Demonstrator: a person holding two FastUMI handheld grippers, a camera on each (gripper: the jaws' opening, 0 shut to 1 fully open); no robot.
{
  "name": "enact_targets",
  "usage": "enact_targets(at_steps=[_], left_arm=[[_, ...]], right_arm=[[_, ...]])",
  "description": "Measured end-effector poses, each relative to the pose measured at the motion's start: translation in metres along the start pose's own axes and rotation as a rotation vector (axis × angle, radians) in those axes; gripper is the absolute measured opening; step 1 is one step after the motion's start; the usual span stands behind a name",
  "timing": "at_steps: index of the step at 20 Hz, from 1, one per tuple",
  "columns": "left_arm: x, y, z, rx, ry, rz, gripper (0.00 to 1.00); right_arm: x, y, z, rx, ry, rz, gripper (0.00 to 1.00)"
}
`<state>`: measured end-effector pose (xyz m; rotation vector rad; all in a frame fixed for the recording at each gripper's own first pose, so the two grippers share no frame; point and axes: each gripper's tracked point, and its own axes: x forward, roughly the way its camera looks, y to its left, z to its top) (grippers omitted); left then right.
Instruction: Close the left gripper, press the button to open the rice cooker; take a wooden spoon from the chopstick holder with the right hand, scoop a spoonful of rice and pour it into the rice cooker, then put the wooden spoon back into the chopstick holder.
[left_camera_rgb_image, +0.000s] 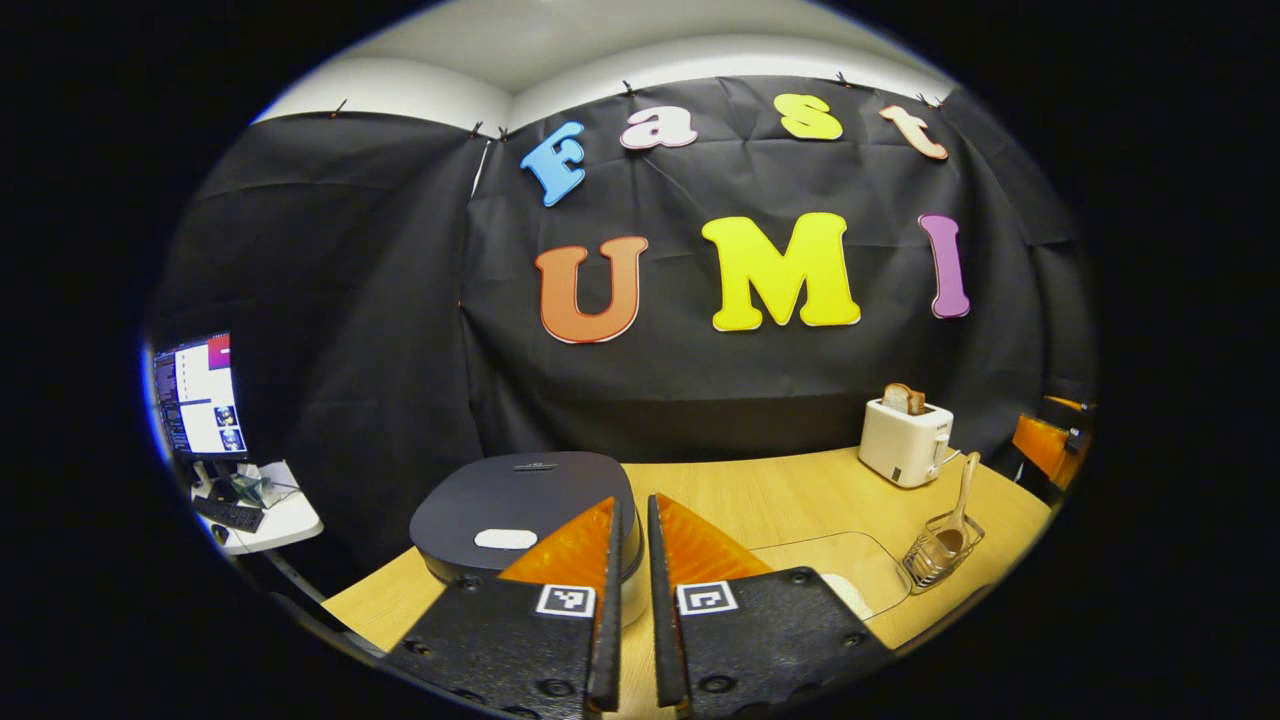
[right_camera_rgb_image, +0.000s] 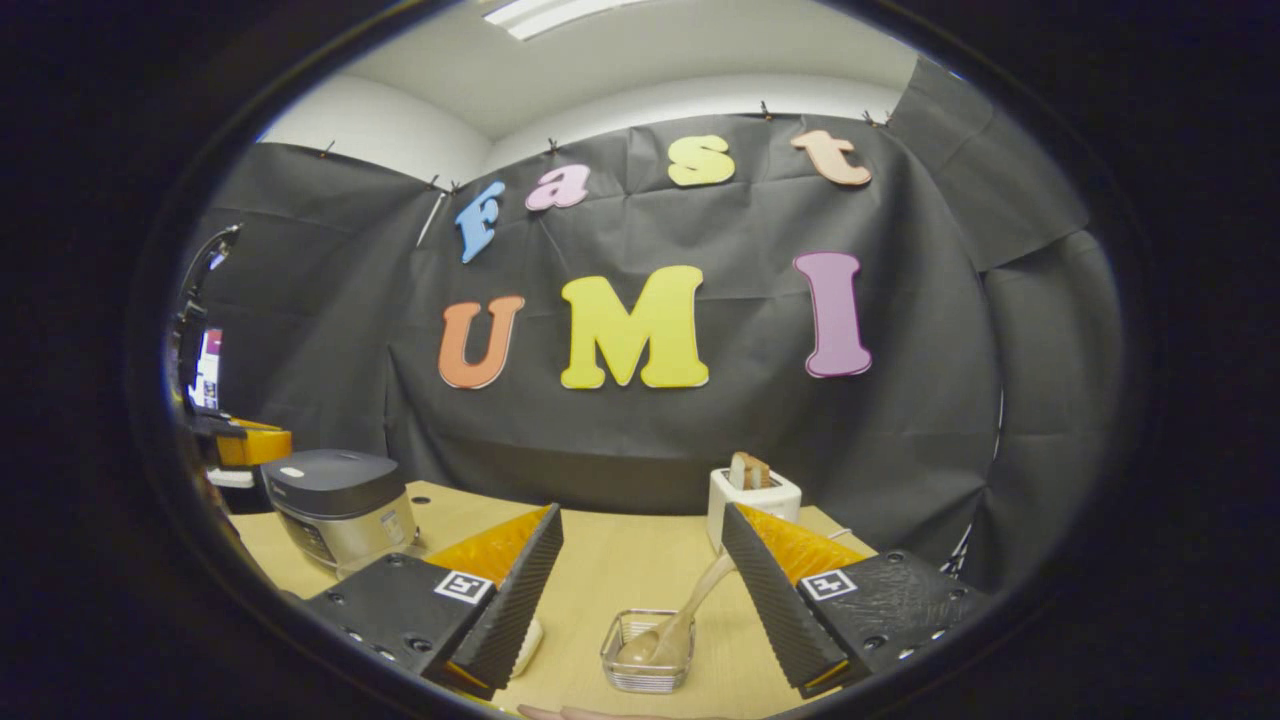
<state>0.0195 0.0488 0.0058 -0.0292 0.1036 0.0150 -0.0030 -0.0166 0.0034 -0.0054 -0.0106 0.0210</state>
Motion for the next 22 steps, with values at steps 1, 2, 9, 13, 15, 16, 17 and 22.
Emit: enact_targets(at_steps=[1, 2, 9, 13, 15, 16, 17, 22], left_arm=[[0.003, 0.004, 0.001, -0.013, 0.019, -0.006, 0.10], [0.006, 0.012, 0.002, -0.023, 0.038, 0.000, 0.04], [0.032, 0.047, -0.023, -0.029, 0.221, 0.001, 0.03], [0.044, 0.074, -0.024, -0.029, 0.190, 0.024, 0.03], [0.046, 0.084, -0.037, -0.035, 0.224, 0.023, 0.03], [0.047, 0.083, -0.044, -0.045, 0.247, 0.010, 0.03], [0.048, 0.083, -0.048, -0.054, 0.263, 0.004, 0.03], [0.053, 0.089, -0.066, -0.098, 0.304, -0.006, 0.03]], right_arm=[[0.000, -0.001, 0.001, 0.007, -0.001, 0.002, 0.95], [-0.002, -0.002, 0.003, 0.013, -0.003, 0.001, 0.95], [-0.007, -0.011, 0.011, 0.029, -0.013, -0.005, 0.96], [-0.014, -0.016, 0.026, 0.019, -0.073, -0.020, 0.96], [-0.017, -0.018, 0.026, 0.012, -0.084, -0.026, 0.92], [-0.016, -0.019, 0.026, 0.011, -0.083, -0.030, 0.92], [-0.017, -0.019, 0.026, 0.011, -0.079, -0.030, 0.96], [-0.017, -0.020, 0.025, 0.014, -0.068, -0.030, 0.92]])
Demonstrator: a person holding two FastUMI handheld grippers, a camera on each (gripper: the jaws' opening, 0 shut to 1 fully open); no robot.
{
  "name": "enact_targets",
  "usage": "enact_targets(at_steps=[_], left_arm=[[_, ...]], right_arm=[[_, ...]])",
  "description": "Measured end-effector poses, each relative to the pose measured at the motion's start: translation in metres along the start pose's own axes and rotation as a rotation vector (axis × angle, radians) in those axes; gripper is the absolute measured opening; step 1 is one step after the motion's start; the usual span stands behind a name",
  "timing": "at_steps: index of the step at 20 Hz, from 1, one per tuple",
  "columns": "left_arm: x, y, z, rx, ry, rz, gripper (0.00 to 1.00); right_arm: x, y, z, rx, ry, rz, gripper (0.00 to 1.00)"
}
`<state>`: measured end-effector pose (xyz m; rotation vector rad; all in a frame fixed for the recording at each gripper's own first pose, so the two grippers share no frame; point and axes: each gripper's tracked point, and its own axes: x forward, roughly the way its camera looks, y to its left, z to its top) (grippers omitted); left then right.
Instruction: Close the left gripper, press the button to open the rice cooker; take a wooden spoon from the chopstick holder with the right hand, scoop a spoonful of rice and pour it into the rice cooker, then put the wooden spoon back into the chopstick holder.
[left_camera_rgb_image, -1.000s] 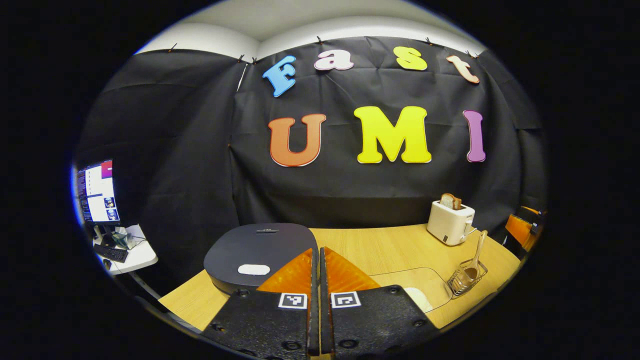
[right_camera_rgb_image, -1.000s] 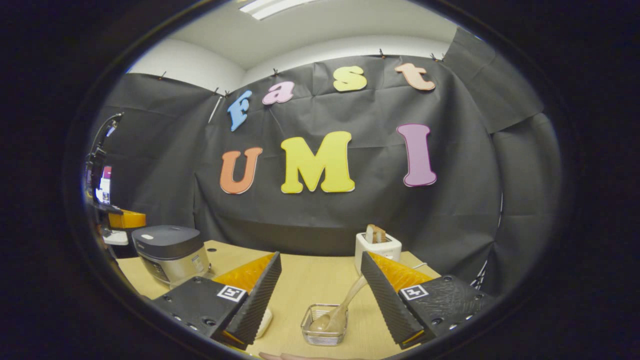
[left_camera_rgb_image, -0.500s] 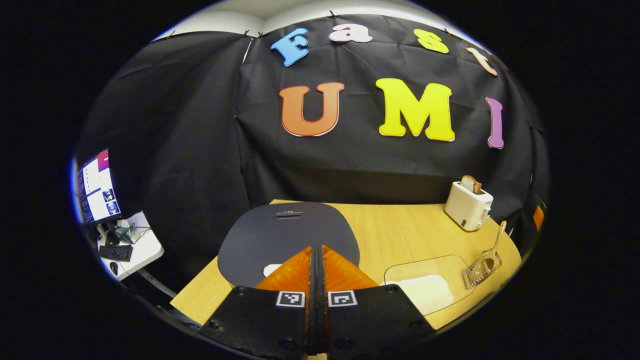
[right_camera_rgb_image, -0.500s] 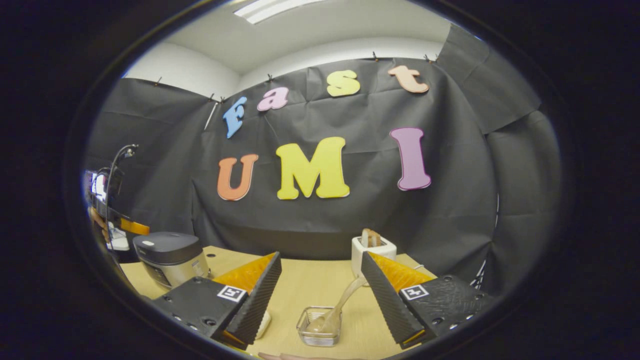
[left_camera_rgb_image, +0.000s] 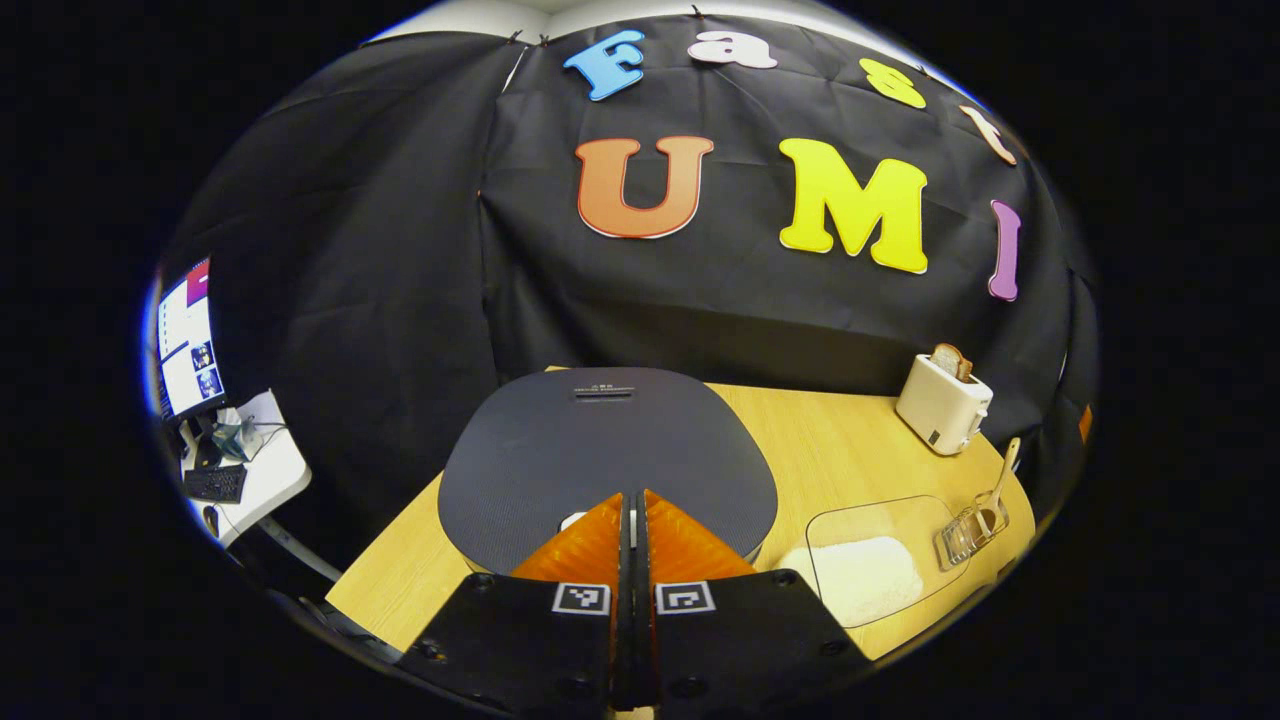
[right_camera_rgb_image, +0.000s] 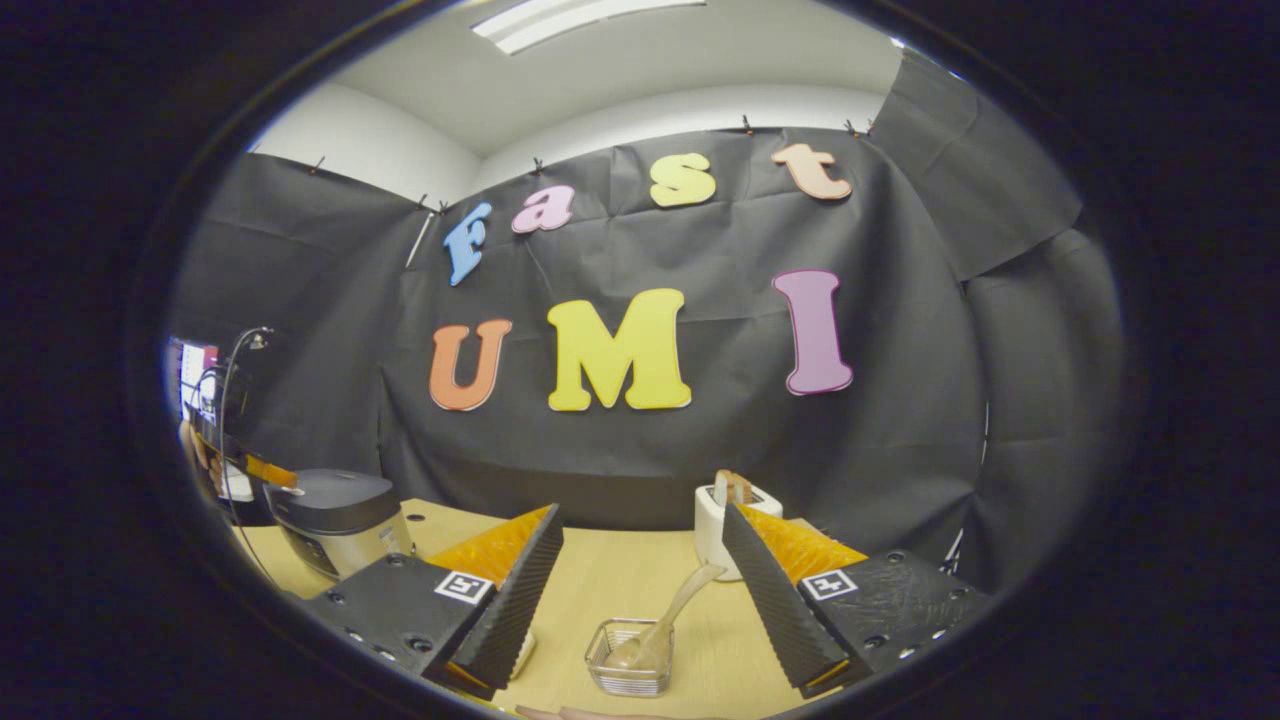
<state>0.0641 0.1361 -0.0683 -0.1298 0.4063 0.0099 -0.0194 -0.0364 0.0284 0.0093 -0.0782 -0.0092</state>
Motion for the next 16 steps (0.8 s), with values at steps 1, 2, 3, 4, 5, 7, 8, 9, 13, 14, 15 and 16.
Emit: enact_targets(at_steps=[1, 2, 3, 4, 5, 7, 8, 9, 13, 14, 15, 16], left_arm=[[0.000, 0.000, 0.002, -0.001, -0.009, -0.002, 0.03], [-0.002, 0.000, 0.001, -0.001, -0.001, -0.001, 0.03], [-0.001, -0.001, 0.000, 0.001, 0.000, 0.001, 0.03], [-0.002, 0.001, -0.001, 0.001, 0.007, 0.004, 0.03], [-0.002, 0.001, -0.002, 0.000, 0.009, 0.006, 0.03], [-0.001, 0.002, -0.004, 0.007, 0.022, 0.002, 0.03], [-0.001, 0.001, -0.004, 0.012, 0.023, -0.006, 0.03], [-0.002, 0.001, -0.005, 0.012, 0.022, -0.016, 0.03], [0.000, 0.002, -0.007, 0.022, 0.028, -0.016, 0.03], [-0.003, 0.002, -0.010, 0.030, 0.030, -0.009, 0.03], [-0.002, 0.003, -0.009, 0.043, 0.038, 0.000, 0.03], [-0.003, 0.004, -0.006, 0.042, 0.025, 0.008, 0.03]], right_arm=[[-0.001, -0.001, 0.000, 0.000, -0.004, -0.001, 0.96], [-0.001, -0.002, 0.001, 0.000, -0.006, -0.002, 0.96], [-0.001, -0.001, 0.000, 0.000, -0.005, -0.002, 0.92], [-0.001, -0.001, 0.000, 0.000, -0.002, -0.001, 0.96], [-0.001, 0.000, -0.002, 0.002, 0.001, 0.002, 0.96], [-0.001, 0.003, -0.003, 0.003, 0.008, 0.010, 0.96], [-0.002, 0.003, -0.002, 0.003, 0.007, 0.011, 0.92], [-0.002, 0.003, -0.001, 0.002, 0.004, 0.011, 0.92], [-0.004, 0.004, 0.002, -0.009, -0.007, 0.014, 0.96], [-0.004, 0.005, 0.002, -0.012, -0.009, 0.015, 0.92], [-0.005, 0.007, 0.001, -0.013, -0.010, 0.019, 0.92], [-0.005, 0.007, 0.001, -0.014, -0.010, 0.021, 0.92]])
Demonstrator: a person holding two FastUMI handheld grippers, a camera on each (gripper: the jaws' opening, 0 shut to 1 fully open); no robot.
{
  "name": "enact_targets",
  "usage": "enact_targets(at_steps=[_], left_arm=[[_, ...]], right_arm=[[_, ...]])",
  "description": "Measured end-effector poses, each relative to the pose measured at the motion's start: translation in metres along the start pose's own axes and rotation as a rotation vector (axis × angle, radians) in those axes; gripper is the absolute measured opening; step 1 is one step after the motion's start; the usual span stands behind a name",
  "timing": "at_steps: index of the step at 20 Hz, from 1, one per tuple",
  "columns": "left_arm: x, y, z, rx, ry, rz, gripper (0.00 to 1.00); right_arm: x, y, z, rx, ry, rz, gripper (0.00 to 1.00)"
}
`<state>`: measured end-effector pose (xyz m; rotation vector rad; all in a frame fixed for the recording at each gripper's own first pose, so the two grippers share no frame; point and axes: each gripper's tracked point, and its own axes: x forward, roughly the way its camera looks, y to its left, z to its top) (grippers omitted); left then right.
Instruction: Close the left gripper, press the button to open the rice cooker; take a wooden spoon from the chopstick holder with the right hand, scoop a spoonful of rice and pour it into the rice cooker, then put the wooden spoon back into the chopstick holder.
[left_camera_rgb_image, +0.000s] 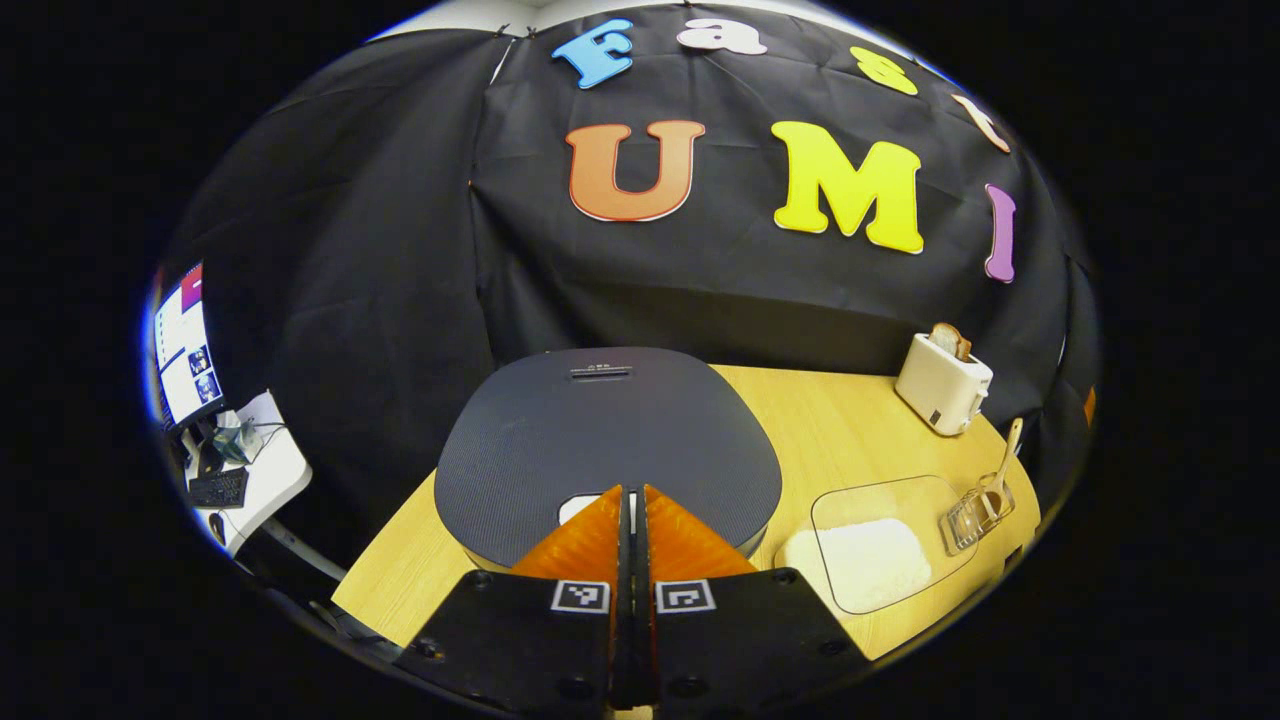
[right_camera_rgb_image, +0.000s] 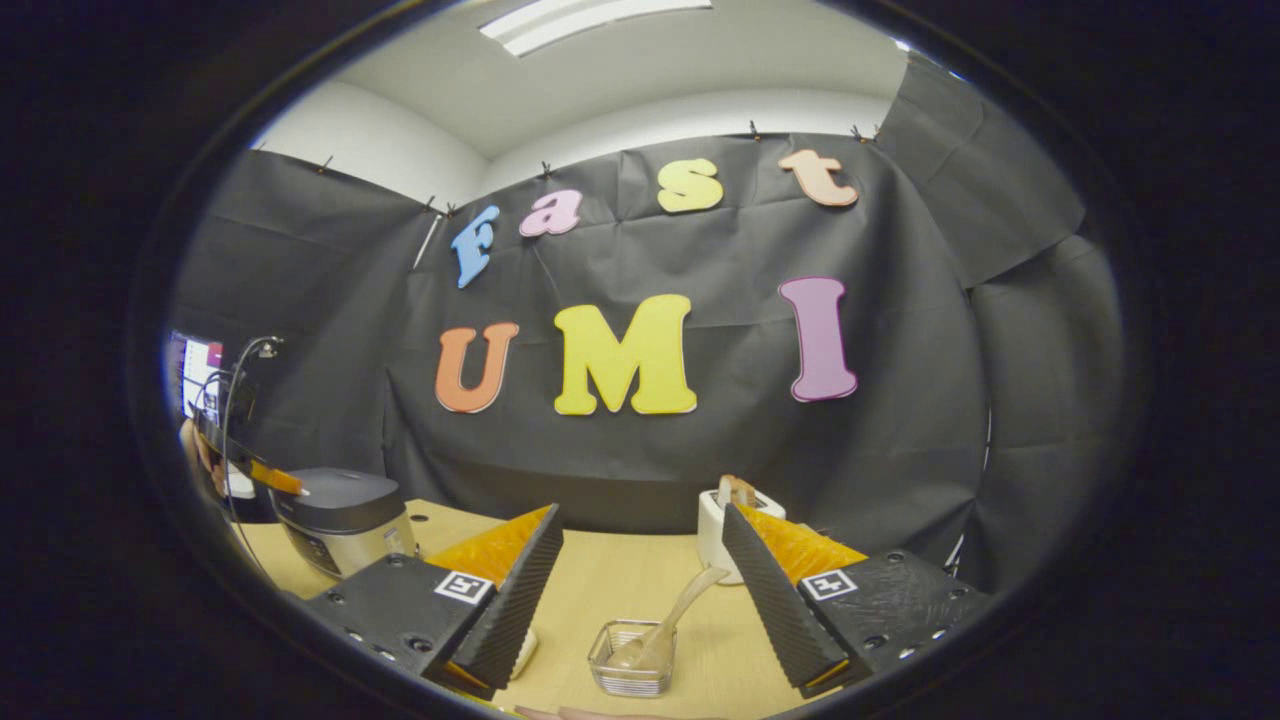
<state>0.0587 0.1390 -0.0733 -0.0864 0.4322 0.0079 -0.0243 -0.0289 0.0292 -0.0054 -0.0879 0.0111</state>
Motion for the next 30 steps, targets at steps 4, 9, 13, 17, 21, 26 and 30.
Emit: enact_targets(at_steps=[4, 9, 13, 17, 21, 26, 30], left_arm=[[-0.005, 0.001, 0.014, -0.003, -0.067, 0.053, 0.03], [-0.025, -0.009, 0.069, 0.047, -0.278, 0.093, 0.00], [-0.046, -0.019, 0.087, 0.060, -0.370, 0.124, 0.47], [-0.057, -0.033, 0.081, 0.046, -0.364, 0.117, 0.99], [-0.064, -0.036, 0.085, 0.058, -0.403, 0.138, 0.99], [-0.093, -0.061, 0.083, 0.089, -0.464, 0.114, 0.99], [-0.107, -0.076, 0.075, 0.108, -0.497, 0.105, 0.99]], right_arm=[[0.001, -0.004, -0.002, 0.000, 0.006, -0.009, 0.92], [0.003, -0.011, -0.001, 0.003, 0.009, -0.022, 0.96], [0.002, -0.013, 0.000, -0.004, 0.005, -0.025, 0.92], [0.005, -0.014, -0.002, -0.003, 0.011, -0.027, 0.96], [0.009, -0.019, -0.012, 0.011, 0.050, -0.042, 0.92], [0.018, -0.029, -0.034, 0.014, 0.115, -0.070, 0.92], [0.028, -0.027, -0.074, 0.008, 0.239, -0.063, 0.92]])
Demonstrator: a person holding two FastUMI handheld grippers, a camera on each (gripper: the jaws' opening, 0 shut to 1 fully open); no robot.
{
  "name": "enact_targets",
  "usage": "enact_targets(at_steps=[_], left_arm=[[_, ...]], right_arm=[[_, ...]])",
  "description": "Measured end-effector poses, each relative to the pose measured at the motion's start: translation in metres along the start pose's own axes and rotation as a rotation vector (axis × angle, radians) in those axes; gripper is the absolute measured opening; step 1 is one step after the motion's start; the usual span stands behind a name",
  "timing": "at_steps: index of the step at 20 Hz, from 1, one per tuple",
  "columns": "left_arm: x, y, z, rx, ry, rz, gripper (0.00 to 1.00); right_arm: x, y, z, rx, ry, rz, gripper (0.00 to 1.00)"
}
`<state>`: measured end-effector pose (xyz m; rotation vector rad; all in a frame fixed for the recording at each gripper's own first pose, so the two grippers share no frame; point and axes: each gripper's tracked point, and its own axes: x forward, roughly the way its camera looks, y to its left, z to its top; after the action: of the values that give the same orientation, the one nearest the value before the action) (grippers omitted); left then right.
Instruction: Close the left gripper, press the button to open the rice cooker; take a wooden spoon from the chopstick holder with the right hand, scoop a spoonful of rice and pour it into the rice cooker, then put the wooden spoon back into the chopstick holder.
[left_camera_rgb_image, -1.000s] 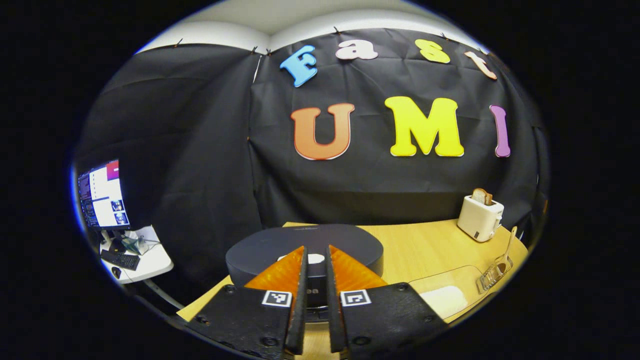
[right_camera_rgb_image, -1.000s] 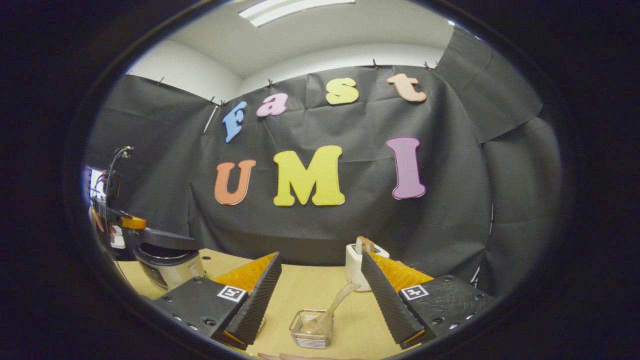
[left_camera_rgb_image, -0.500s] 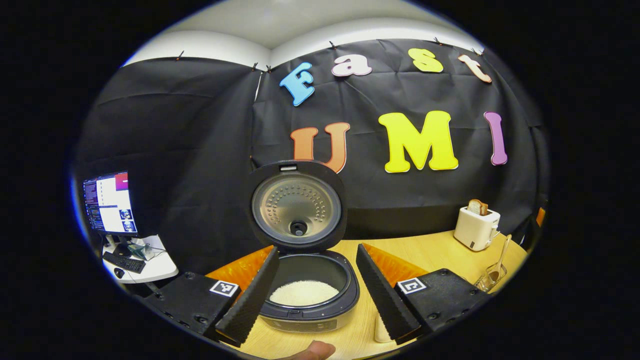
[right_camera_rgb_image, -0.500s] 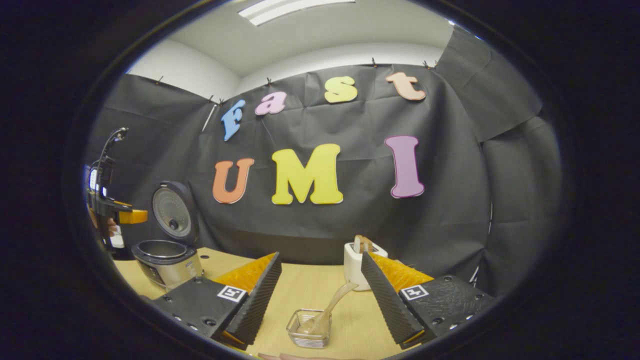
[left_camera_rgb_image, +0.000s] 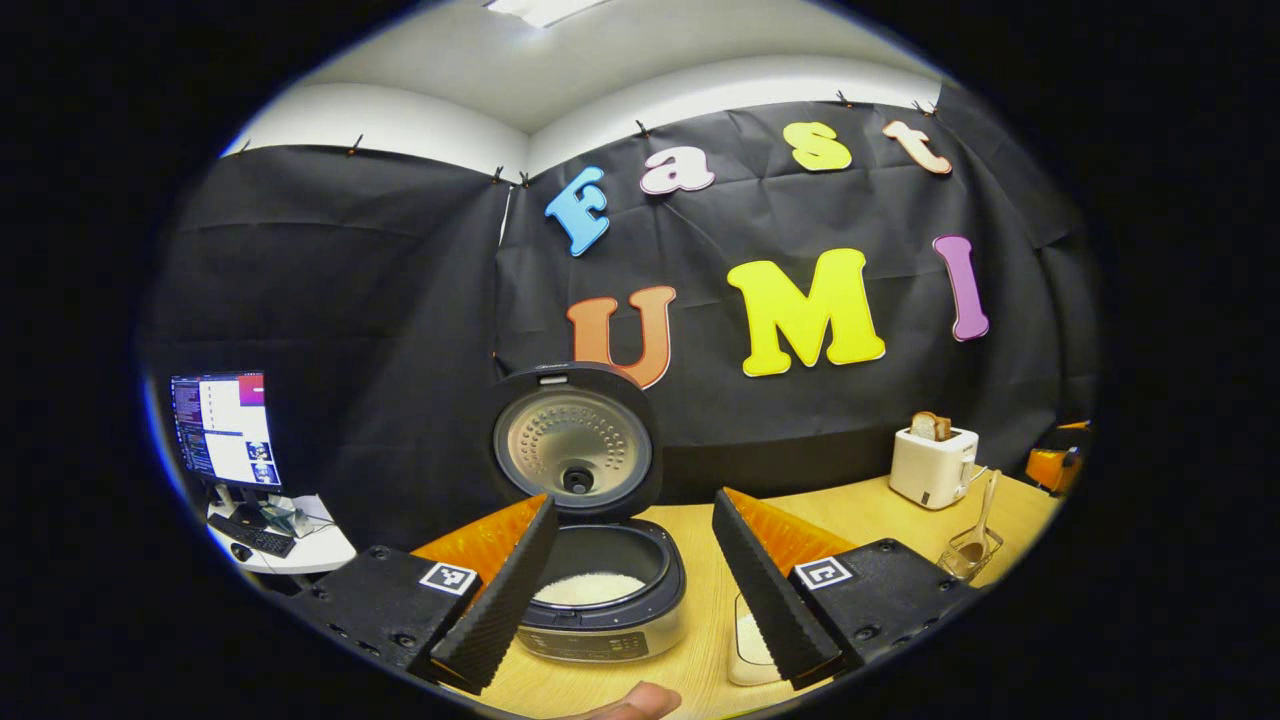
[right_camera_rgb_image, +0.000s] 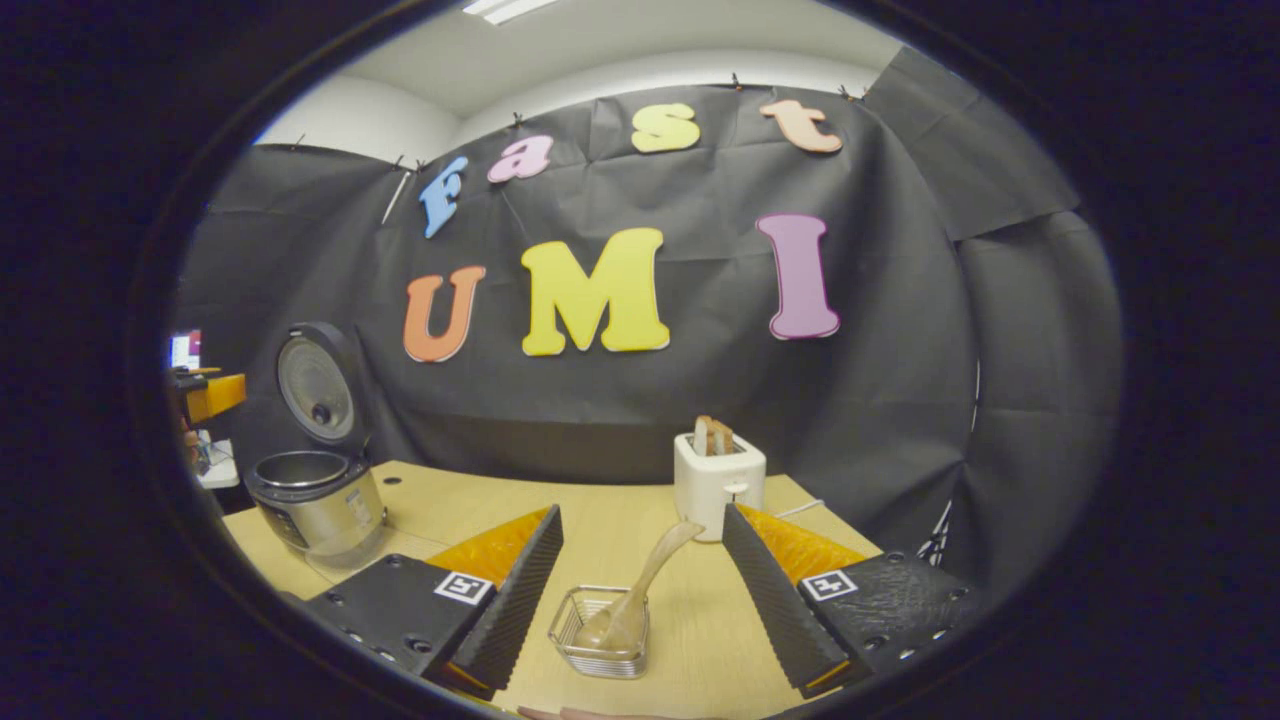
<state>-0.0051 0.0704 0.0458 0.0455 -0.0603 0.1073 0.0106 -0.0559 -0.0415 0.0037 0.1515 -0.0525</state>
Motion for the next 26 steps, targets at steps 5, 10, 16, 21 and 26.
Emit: enact_targets(at_steps=[5, 10, 16, 21, 26], left_arm=[[-0.013, -0.021, 0.001, 0.050, -0.043, -0.031, 0.99], [-0.018, -0.038, -0.006, 0.033, -0.044, -0.085, 0.99], [-0.013, -0.035, -0.033, -0.002, 0.006, -0.117, 0.99], [-0.011, -0.011, -0.036, -0.020, 0.014, -0.080, 0.98], [-0.010, -0.002, -0.039, -0.043, 0.024, -0.072, 0.98]], right_arm=[[0.025, -0.005, -0.040, -0.034, 0.132, -0.034, 0.92], [0.066, -0.006, -0.075, 0.010, 0.271, -0.040, 0.95], [0.099, 0.005, -0.079, -0.042, 0.321, -0.019, 0.95], [0.117, 0.015, -0.095, 0.008, 0.424, -0.012, 0.95], [0.126, 0.025, -0.093, 0.115, 0.452, 0.019, 0.78]])
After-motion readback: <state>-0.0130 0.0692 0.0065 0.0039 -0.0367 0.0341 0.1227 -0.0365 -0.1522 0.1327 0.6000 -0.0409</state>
